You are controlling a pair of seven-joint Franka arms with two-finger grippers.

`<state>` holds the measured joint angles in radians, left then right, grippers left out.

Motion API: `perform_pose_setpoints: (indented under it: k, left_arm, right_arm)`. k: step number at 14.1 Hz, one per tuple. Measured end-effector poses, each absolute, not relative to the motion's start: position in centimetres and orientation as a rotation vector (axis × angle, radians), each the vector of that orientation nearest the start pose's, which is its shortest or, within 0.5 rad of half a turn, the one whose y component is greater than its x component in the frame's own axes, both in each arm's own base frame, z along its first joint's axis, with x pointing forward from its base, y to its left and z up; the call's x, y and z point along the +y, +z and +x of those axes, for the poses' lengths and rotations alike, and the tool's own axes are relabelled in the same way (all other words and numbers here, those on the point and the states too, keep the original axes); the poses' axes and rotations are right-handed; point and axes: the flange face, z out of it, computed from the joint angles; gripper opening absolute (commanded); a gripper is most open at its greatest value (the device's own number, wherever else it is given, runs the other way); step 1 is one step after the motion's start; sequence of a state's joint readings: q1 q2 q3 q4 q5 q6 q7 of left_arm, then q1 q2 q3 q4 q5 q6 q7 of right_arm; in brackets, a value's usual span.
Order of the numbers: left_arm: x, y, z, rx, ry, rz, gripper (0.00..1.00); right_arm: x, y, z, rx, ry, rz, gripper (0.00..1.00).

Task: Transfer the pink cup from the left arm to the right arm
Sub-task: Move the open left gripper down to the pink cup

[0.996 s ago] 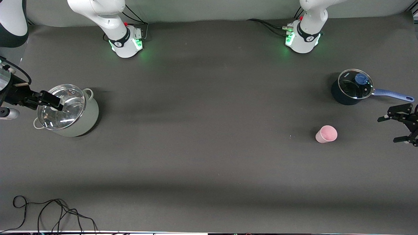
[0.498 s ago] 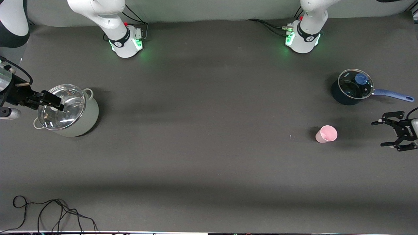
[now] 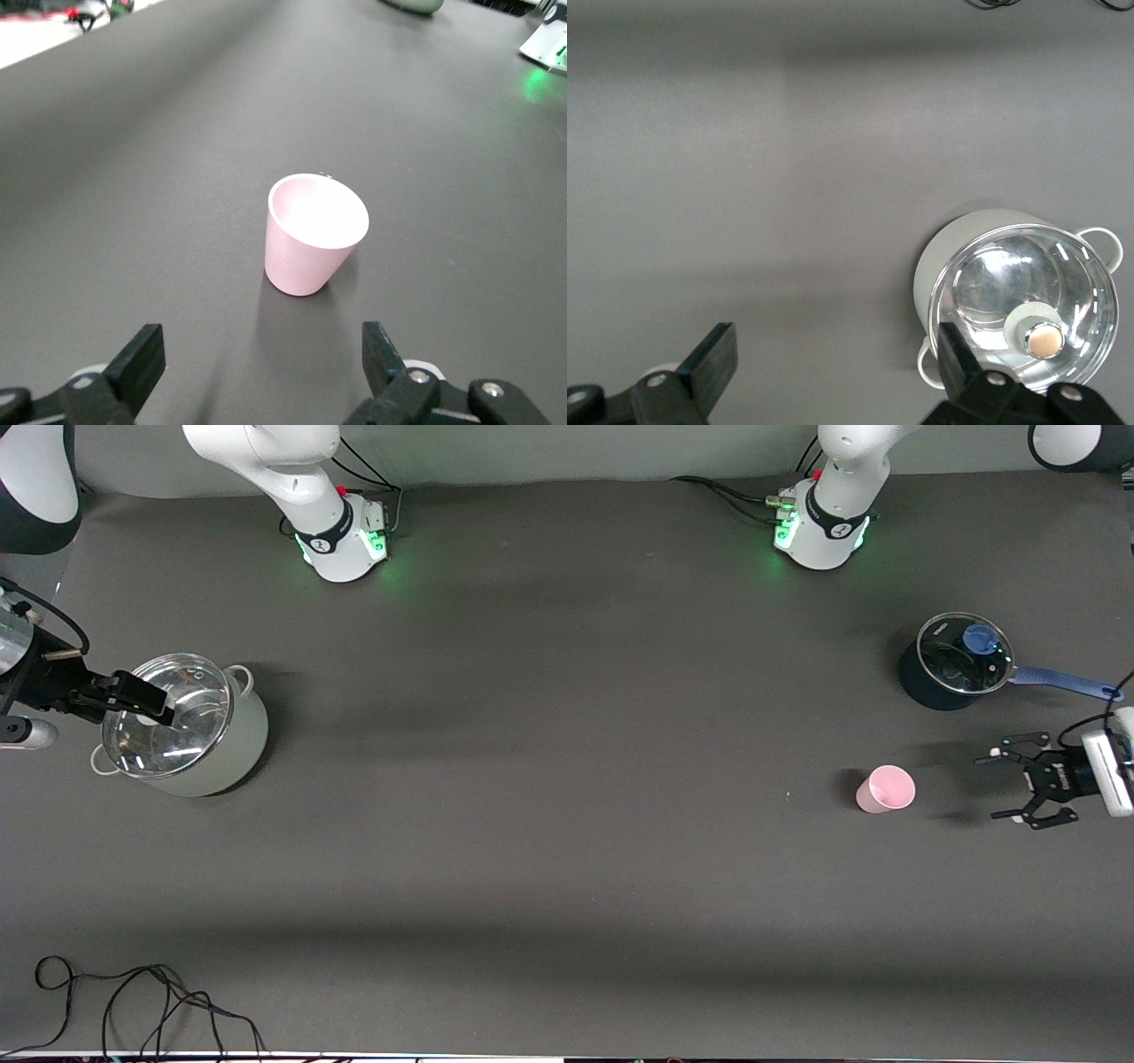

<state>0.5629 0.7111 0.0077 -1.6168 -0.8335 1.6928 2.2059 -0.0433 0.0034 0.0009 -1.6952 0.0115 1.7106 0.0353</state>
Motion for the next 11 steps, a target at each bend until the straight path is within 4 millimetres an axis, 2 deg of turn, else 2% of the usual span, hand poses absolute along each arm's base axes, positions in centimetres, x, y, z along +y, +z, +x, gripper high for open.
perform_pose_setpoints:
  k: [4, 8, 11]
  left_arm:
    - [27.4, 15.2, 55.4, -1.370, 0.908, 1.818, 0.99]
    - [24.8, 11.7, 54.2, -1.378, 1.019, 1.787, 0.99]
    - [22.5, 10.3, 53.9, -1.383, 1.052, 1.765, 0.99]
  right_arm:
    - [-2.3, 57.6, 56.4, 0.124, -0.018, -3.128, 1.00]
    - [-2.3, 57.5, 56.4, 0.124, -0.018, -3.128, 1.00]
    - [-2.3, 57.5, 56.4, 0.124, -0.018, -3.128, 1.00]
